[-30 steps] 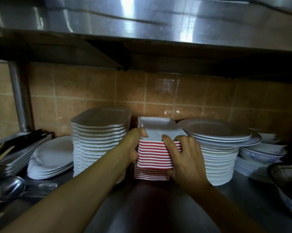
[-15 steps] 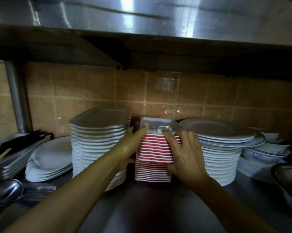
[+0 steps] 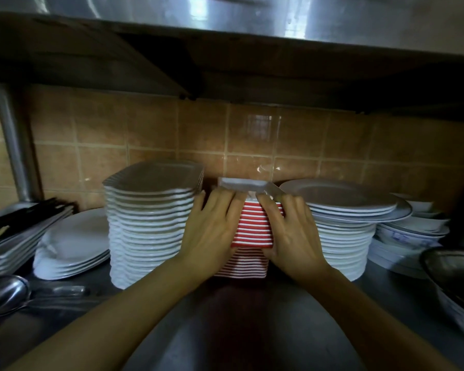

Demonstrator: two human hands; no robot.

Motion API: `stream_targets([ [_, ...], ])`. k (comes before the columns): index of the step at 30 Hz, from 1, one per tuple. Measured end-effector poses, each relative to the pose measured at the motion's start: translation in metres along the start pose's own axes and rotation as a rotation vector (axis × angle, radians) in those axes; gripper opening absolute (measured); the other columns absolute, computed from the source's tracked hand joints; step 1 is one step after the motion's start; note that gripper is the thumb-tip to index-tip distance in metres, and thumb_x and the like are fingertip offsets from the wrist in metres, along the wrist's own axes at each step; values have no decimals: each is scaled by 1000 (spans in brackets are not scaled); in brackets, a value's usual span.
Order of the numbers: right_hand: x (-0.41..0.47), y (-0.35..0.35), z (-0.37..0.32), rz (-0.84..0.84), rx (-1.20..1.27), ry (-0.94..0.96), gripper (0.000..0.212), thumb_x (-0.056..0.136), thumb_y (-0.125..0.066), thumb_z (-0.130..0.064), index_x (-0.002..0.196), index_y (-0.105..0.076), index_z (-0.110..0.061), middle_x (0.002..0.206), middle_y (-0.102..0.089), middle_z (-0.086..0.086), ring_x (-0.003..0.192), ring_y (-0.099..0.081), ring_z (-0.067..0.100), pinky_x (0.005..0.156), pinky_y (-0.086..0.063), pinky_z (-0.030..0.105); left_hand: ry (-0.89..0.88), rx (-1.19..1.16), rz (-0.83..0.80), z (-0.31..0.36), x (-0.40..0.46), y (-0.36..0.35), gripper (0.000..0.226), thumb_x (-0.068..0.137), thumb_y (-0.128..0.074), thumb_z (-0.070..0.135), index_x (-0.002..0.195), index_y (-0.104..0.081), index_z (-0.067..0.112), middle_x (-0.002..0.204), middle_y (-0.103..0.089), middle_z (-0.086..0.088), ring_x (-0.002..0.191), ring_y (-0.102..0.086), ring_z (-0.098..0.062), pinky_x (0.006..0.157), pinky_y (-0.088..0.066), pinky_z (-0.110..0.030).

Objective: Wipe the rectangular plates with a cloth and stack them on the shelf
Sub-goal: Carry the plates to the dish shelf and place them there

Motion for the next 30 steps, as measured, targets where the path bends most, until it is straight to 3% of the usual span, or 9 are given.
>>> stream_targets([
  [5, -7, 6, 5, -8, 56, 45, 103, 49, -87, -27, 137, -34, -17, 119, -52, 15, 109, -40, 27, 86, -48, 43, -56, 11, 91, -2, -2, 1, 87, 38, -84, 33, 112, -46, 8, 100, -59, -10, 89, -53, -25, 78, -38, -32],
  [11, 4, -7, 9, -58, 66, 40, 105, 47, -89, -28, 136, -35, -17, 116, -50, 14, 107, -40, 26, 82, -50, 42, -21, -11, 17, -14, 12, -12, 75, 33, -85, 32, 98, -53, 10, 90, -57, -7, 78, -55, -24, 64, -42, -30],
  [22, 24, -41, 16, -147, 33, -2, 113, 35, -93, -38, 132, -39, -21, 113, -57, 15, 102, -58, 33, 81, -51, 44, 48, -37, -174, -32, 26, -49, 97, 11, -88, 50, 95, -59, 12, 90, -63, -5, 76, -63, -21, 54, -47, -23],
  [30, 24, -52, 22, -198, 97, 14, 104, 56, -87, -31, 140, -27, -26, 124, -52, 14, 113, -50, 33, 89, -47, 43, 34, -76, -174, -38, 25, -60, 103, 19, -90, 46, 106, -48, 10, 95, -63, -9, 83, -64, -26, 54, -50, -26],
])
Point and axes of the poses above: each hand's wrist, its own x-axis towards the middle knuckle, its own y-axis out of the back of the hand, z = x × y, the point moved 6 cm from there along x, towards the middle knuckle
